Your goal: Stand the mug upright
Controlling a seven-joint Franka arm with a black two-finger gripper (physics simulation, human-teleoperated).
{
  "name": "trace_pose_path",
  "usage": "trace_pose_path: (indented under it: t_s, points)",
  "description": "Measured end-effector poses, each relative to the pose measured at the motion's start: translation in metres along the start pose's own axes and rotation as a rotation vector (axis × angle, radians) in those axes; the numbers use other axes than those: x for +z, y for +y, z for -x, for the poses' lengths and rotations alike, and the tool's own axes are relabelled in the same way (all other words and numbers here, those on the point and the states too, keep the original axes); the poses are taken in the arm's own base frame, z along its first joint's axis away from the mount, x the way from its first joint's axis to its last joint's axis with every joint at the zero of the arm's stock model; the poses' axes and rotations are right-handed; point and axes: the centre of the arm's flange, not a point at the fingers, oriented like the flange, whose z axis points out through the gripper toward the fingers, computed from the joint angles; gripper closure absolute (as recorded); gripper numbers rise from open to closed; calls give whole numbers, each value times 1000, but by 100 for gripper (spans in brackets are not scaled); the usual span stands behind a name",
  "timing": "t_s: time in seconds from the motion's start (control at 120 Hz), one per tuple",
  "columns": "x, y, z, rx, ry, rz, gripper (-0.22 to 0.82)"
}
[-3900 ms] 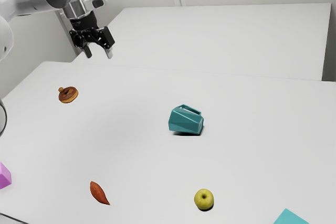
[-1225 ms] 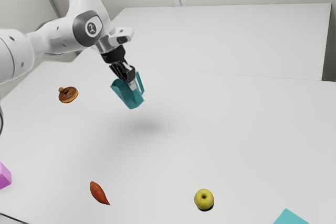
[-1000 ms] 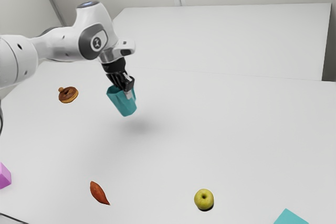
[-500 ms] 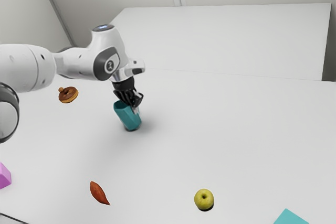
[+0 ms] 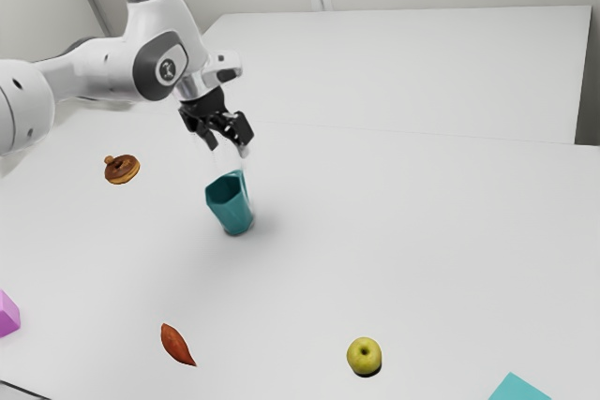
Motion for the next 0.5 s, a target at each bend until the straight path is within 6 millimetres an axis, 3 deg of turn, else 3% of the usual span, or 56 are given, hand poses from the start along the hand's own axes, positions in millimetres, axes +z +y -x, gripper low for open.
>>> trace_pose_path:
  t_s: [0.092, 0.183, 0.308, 0.5]
  points:
    - [-53, -8, -12, -16, 43, 0, 5]
    - [-85, -9, -14, -21, 44, 1, 4]
    - [-106, -4, -12, -17, 19, 6, 2]
    - [-108, -2, -5, -16, -41, 11, 1]
